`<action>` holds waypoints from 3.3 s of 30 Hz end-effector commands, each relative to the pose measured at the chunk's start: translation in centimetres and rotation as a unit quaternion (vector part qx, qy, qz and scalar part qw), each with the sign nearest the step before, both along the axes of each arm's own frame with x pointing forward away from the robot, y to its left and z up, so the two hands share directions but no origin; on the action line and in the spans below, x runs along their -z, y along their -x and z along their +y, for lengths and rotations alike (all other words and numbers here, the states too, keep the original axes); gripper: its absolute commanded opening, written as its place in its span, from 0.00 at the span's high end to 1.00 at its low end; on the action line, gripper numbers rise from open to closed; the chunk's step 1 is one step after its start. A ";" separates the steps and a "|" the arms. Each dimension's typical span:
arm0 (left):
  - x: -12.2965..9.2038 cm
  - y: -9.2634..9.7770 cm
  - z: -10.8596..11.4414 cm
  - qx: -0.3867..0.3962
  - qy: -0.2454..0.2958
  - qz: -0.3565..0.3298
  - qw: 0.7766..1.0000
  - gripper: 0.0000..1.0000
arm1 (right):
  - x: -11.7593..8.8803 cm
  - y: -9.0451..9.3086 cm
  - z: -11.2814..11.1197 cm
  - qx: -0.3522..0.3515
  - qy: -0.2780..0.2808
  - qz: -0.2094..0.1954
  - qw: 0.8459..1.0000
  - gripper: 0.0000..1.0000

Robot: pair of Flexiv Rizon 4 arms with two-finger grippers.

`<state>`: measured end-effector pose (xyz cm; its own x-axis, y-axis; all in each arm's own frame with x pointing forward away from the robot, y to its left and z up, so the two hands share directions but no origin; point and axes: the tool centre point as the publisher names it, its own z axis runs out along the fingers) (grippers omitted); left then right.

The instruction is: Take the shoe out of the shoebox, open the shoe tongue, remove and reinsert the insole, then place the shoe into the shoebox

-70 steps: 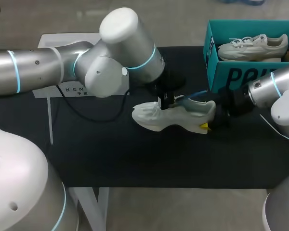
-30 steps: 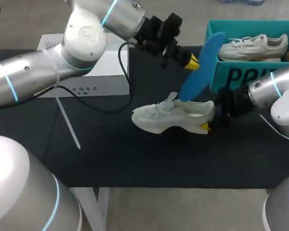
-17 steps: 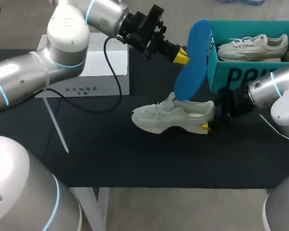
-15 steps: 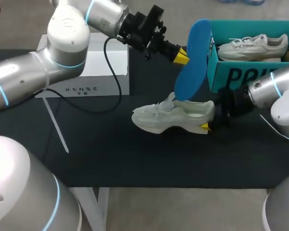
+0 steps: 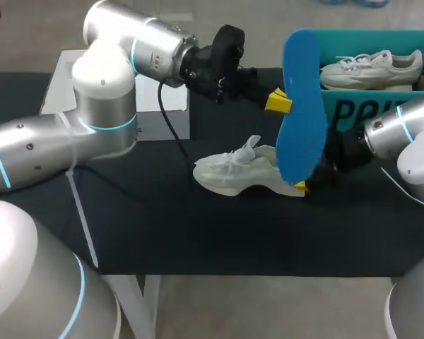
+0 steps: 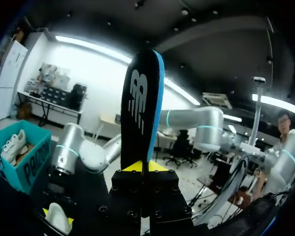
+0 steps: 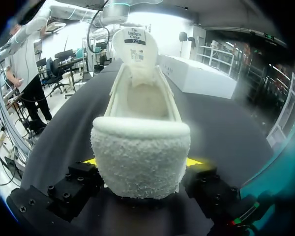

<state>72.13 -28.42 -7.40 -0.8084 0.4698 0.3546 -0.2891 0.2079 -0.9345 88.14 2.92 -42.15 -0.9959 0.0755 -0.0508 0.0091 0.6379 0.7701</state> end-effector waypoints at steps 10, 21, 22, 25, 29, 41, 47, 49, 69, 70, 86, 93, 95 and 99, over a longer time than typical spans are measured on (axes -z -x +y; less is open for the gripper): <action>-3.6 6.8 1.4 0.011 -0.029 0.047 0.998 1.00 | 0.0 0.0 0.1 0.001 0.001 -0.001 1.000 1.00; -4.6 11.2 4.7 0.041 -0.033 0.063 0.997 1.00 | 0.0 0.0 0.1 0.001 0.001 -0.001 1.000 1.00; -4.7 11.4 4.9 0.038 -0.036 0.054 0.997 1.00 | 0.0 0.0 0.1 0.001 0.001 -0.001 1.000 1.00; -4.9 12.0 5.3 0.039 -0.028 0.039 0.998 1.00 | 0.0 0.0 0.1 0.001 0.001 -0.001 1.000 1.00; -5.1 12.4 5.6 0.039 -0.031 0.032 0.998 1.00 | 0.0 0.0 0.1 0.001 0.001 -0.001 1.000 1.00; -5.3 12.0 6.5 0.030 -0.012 0.020 0.999 1.00 | 0.0 0.0 0.1 0.001 0.001 -0.001 1.000 1.00; -5.3 12.0 6.5 0.030 -0.012 0.020 0.999 1.00 | 0.0 0.0 0.1 0.001 0.001 -0.001 1.000 0.00; -5.3 12.0 6.5 0.030 -0.012 0.020 0.999 1.00 | 0.0 0.0 0.1 0.001 0.001 -0.001 1.000 0.00; -5.3 12.0 6.5 0.030 -0.012 0.020 0.999 1.00 | -6.2 2.0 -2.6 0.181 0.333 0.038 0.925 0.00; -5.3 12.0 6.5 0.030 -0.012 0.020 0.999 1.00 | -6.6 1.9 -2.5 0.184 0.346 0.040 0.919 0.00; -5.3 12.0 6.5 0.030 -0.012 0.020 0.999 1.00 | -9.4 1.1 -0.9 0.189 0.402 0.047 0.895 0.00; -5.3 12.0 6.5 0.030 -0.012 0.020 0.999 1.00 | -9.4 1.1 -0.9 0.189 0.402 0.047 0.895 0.00; -5.3 12.0 6.5 0.030 -0.012 0.020 0.999 1.00 | -9.5 0.7 0.4 0.206 0.396 0.046 0.894 0.00; -5.3 12.0 6.5 0.030 -0.012 0.020 0.999 1.00 | -10.1 -0.3 2.3 0.212 0.375 0.048 0.901 0.00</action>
